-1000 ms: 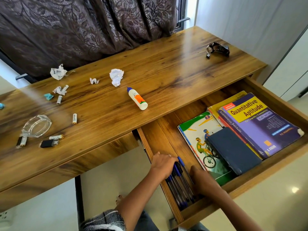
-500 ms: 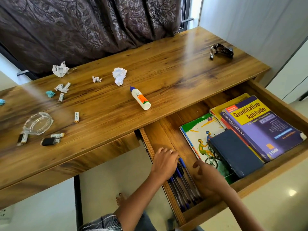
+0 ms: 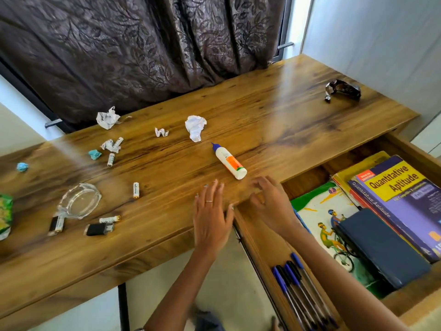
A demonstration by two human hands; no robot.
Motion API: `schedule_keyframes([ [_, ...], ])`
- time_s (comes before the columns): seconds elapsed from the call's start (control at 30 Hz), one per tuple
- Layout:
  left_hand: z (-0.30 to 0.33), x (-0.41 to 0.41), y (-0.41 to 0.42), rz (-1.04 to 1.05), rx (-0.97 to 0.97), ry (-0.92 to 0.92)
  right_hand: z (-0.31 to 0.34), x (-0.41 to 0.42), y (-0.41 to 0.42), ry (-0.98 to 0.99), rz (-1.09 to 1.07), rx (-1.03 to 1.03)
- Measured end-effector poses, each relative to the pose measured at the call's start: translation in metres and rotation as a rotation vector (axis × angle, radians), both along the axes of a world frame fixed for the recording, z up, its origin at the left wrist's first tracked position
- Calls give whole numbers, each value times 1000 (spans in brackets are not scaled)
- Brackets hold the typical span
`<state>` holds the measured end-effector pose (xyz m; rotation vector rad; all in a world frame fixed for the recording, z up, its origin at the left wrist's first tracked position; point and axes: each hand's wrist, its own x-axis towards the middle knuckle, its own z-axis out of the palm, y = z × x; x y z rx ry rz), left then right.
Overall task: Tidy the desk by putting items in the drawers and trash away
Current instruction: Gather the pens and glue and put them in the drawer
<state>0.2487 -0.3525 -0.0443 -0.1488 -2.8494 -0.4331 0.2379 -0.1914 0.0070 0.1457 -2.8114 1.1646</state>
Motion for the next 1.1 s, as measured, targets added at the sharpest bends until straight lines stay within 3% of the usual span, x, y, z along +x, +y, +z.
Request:
schedule_keyframes([
  [0.2,-21,-2,-57,44,-85,-99,-6,-70,-45,-68,-128,245],
  [0.3,-21,-3,-57,38,-81,-102,-16,-96,-54,-168,-116,347],
  [0.43,-21,-2,-57,47,-94,-101,-25,-106,-53,-136,-90,529],
  [0.7,-21,2,-47,107,-85,-96,-27,-53,8,-213,-95,270],
  [0.9,-22,16,-13,225,25,-101,-35,41,82,-487,-151,48],
  [1.1,-22,49,49,209,123,-196,-66,112,139,-712,-125,199],
])
